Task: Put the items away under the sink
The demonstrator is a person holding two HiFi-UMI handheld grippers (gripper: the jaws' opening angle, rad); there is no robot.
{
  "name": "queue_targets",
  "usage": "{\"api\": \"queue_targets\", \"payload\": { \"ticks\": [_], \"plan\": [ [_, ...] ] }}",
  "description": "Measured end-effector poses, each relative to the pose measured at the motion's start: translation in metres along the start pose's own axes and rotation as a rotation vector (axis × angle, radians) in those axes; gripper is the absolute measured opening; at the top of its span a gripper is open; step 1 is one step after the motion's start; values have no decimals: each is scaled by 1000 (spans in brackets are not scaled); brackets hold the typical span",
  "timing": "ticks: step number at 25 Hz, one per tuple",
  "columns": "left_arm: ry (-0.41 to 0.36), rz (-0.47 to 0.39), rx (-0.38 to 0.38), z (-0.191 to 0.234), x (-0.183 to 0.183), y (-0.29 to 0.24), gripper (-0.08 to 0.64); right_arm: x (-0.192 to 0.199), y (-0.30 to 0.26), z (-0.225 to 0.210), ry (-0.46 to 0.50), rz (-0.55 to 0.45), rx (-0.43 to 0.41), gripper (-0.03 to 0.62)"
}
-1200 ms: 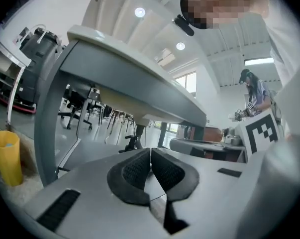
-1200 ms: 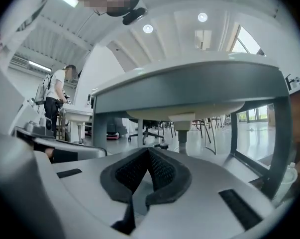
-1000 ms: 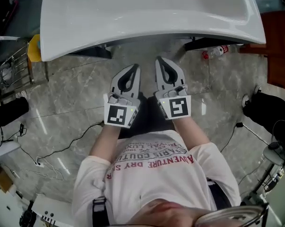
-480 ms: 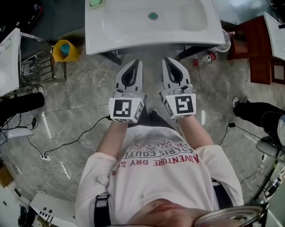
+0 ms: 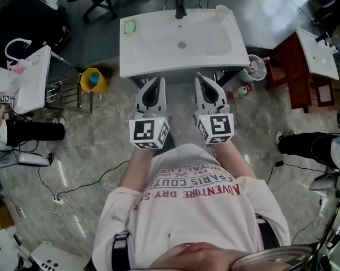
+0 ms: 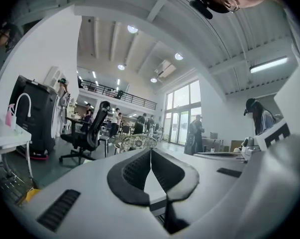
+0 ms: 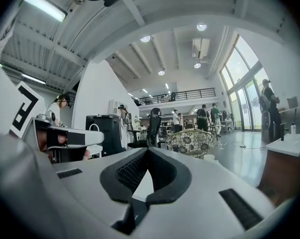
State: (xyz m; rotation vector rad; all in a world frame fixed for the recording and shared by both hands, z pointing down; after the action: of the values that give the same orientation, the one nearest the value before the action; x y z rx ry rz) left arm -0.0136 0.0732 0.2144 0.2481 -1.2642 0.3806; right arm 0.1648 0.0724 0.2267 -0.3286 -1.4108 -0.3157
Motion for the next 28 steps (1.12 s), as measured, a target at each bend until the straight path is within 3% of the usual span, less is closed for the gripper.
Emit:
{"api": "queue_targets", "payload": {
  "ticks": [4, 8, 18, 28],
  "plan": [
    [-63, -10, 22, -17, -11, 9, 26, -9, 14, -4, -50, -13, 4, 25],
    [-116, -38, 60, -34, -19, 14, 26, -16, 24, -7, -17, -30, 17, 25],
    [-66, -24, 29, -41, -12, 22, 26, -18, 37, -10, 4, -27, 14, 25],
    [-64, -5, 35, -56, -5, 21, 26, -13, 46, -20, 23, -6, 23, 25]
  ]
}}
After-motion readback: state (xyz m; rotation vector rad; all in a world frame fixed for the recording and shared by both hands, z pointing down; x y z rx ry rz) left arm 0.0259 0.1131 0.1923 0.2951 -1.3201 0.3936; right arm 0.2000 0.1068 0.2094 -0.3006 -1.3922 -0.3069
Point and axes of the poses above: the fingertips, and each gripper's own axes: y backward along the fingers, z to its left, x out of its underside, the point moved 8 cm from there along y, backward along the fingers, and after that the axes turned 8 degrees about y, right-handed, at the moved point
